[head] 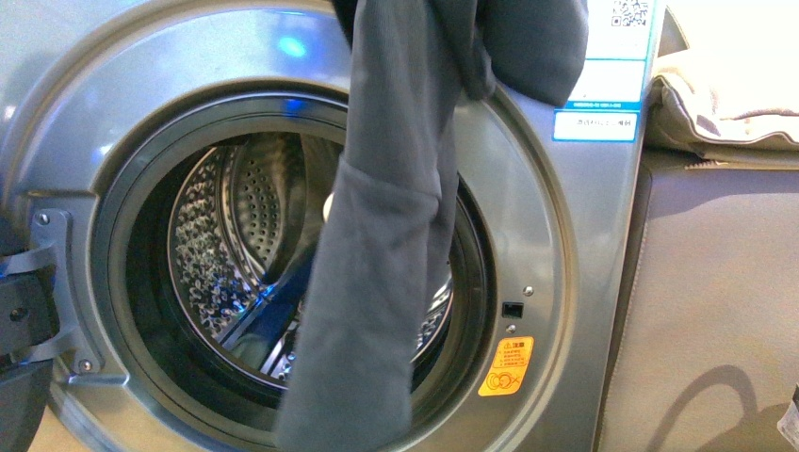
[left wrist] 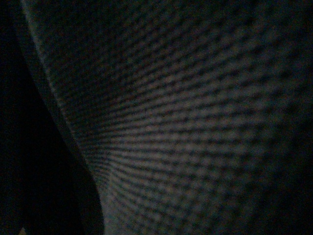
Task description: Put clothes into washing machine
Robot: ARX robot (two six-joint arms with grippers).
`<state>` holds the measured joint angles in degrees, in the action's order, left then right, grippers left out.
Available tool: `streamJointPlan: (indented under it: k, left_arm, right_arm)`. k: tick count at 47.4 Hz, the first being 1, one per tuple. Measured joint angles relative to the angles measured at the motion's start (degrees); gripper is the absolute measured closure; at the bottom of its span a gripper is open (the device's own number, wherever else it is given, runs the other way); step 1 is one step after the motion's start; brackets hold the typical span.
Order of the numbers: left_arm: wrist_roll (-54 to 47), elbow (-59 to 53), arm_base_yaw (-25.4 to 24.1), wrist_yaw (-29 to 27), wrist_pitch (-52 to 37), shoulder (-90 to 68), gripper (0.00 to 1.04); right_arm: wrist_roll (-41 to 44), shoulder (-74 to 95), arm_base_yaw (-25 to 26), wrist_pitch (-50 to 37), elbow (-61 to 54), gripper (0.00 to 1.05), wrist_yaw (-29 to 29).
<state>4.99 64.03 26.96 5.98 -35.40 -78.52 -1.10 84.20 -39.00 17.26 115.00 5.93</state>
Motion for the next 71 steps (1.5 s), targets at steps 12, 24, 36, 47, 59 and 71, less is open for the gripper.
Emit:
streamJointPlan:
  k: [12, 24, 36, 47, 59, 71]
  left_arm:
    - [1.1, -4.9, -5.1, 0.2, -1.3, 0.9, 0.98]
    - [1.6, -12.9, -8.7, 1.1, -3.8, 5.0, 0.98]
    - [0.3, -23.0, -10.0, 2.1, -6.7, 9.2, 0.98]
    - [0.7, -31.2, -12.5, 2.1, -11.2, 8.1, 0.98]
    - [2.3, -32.8, -15.1, 1.5, -15.6, 2.4, 0.98]
    - [3.5, -32.5, -16.0, 0.3, -18.5, -3.5, 0.98]
  right_arm:
    - [0.1, -3.6, 0.7, 0.9, -3.3, 0.06, 2.0]
    - [0.4, -4.0, 0.7, -2.6, -6.1, 0.08, 4.5]
    - [-0.6, -4.8, 0.5, -9.0, -9.5, 0.08, 9.2]
    - [-0.9, -9.2, -0.5, -14.3, -18.9, 0.08, 13.2]
    - [1.0, -16.0, -2.3, -6.2, -30.0, 0.22, 30.3]
    - [1.1, -36.0, 6.9, -13.7, -59.5, 0.56, 25.2]
